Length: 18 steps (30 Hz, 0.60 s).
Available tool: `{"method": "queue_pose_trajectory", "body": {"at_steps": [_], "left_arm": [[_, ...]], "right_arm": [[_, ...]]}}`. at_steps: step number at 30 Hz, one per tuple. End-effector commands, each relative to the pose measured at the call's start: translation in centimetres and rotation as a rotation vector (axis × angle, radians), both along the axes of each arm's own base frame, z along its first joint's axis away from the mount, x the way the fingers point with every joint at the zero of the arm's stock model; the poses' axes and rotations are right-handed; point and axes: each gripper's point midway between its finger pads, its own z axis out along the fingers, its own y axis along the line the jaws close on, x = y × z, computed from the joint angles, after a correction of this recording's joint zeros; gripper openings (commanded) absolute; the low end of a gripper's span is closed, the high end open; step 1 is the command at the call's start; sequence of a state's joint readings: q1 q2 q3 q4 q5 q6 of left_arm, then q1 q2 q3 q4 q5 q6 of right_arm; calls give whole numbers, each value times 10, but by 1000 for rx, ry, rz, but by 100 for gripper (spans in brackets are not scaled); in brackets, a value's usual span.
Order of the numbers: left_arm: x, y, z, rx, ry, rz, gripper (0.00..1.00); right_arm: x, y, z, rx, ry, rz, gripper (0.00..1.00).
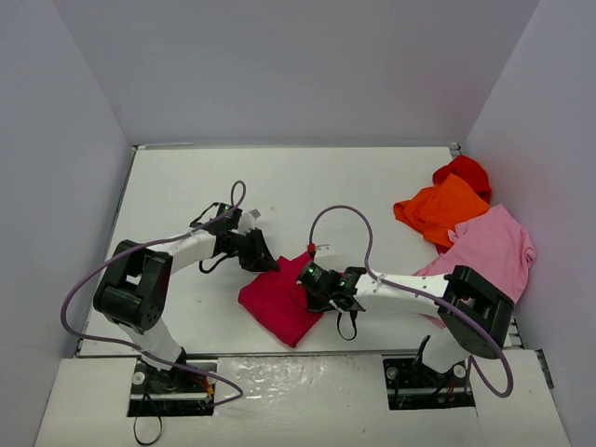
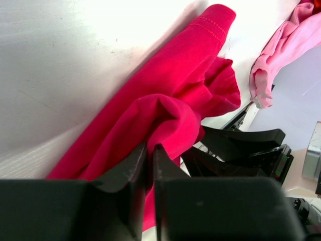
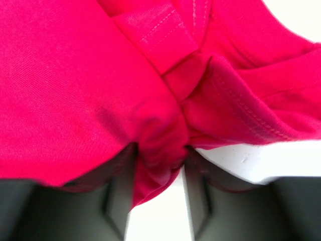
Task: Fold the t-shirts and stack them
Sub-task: Smooth out wrinkles on the folded tshirt
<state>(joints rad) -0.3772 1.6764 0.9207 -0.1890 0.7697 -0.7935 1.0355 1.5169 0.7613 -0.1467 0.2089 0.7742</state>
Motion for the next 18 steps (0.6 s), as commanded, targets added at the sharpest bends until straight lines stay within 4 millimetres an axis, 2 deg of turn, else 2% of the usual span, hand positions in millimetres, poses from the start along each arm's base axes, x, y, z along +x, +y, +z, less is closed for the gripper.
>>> {"method": "queue_pose_trajectory", "body": {"at_steps": [1,4,6,8,10,15,18], "left_arm": [[8,-8,15,-38,-59,-20,0],[8,-9,15,-40,-58,-20,0],[9,-9,16,-41,-61,-23,0],[8,-11,15,-41,-61,-27,0],[7,-13,15,-42,-58,-30,1],[4,-15,11,-41,-50,-37,10],[2,-16,10,-42,-47,-39,13]], "right_arm": [[12,10,19,20,-63,-2,30],[11,10,27,36,-65,0,29],[10,10,29,47,-64,-4,36],[5,5,29,49,-51,-14,49],[3,0,31,52,-53,-31,56],[10,-1,49,57,-93,-39,57],[15,-3,50,30,-104,-33,57]]}}
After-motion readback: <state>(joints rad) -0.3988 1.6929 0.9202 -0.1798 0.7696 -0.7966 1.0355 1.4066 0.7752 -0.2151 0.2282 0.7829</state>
